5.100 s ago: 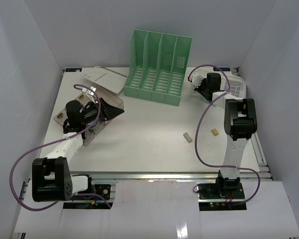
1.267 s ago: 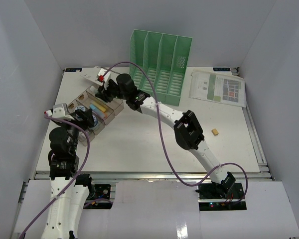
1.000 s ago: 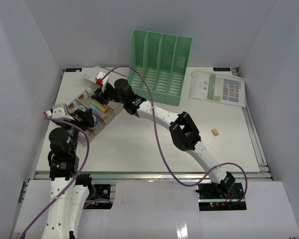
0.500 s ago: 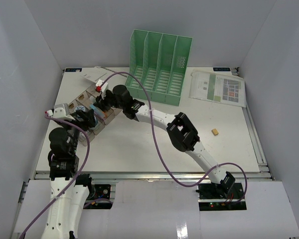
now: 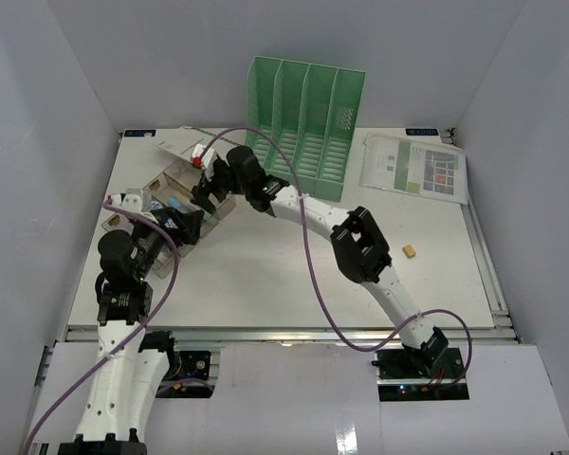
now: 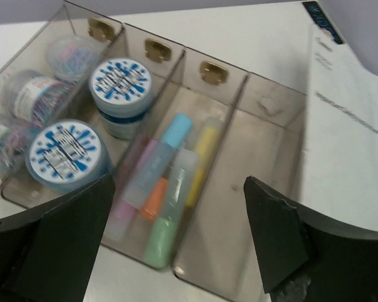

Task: Organize the desk

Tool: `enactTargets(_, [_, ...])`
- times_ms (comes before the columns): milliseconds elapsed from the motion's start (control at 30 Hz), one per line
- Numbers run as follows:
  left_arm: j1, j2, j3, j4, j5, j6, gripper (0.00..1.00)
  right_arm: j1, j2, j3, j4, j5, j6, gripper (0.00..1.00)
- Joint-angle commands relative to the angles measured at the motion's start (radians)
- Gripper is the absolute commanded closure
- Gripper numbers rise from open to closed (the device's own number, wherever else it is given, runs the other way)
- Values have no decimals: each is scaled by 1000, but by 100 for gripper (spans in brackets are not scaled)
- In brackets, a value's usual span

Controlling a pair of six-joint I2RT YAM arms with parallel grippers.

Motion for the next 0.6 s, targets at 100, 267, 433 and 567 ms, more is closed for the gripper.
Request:
enactTargets(100, [0,196,-14,122,406,-99,2,-289,-482,-253,-376,-206,-268,10])
enactTargets(267, [-146,326,-32,164,379,-202,2,-503,-777,-532,-605,-238,-321,10])
enactTargets(433, [-561,523,18,149,-15,-338,4,-791,-1026,-918,-621,-329,-193,10])
enactTargets(567, [-754,739,212,10,-226,-468,16,-975,-1110,-1106,-634,-307,-129,4])
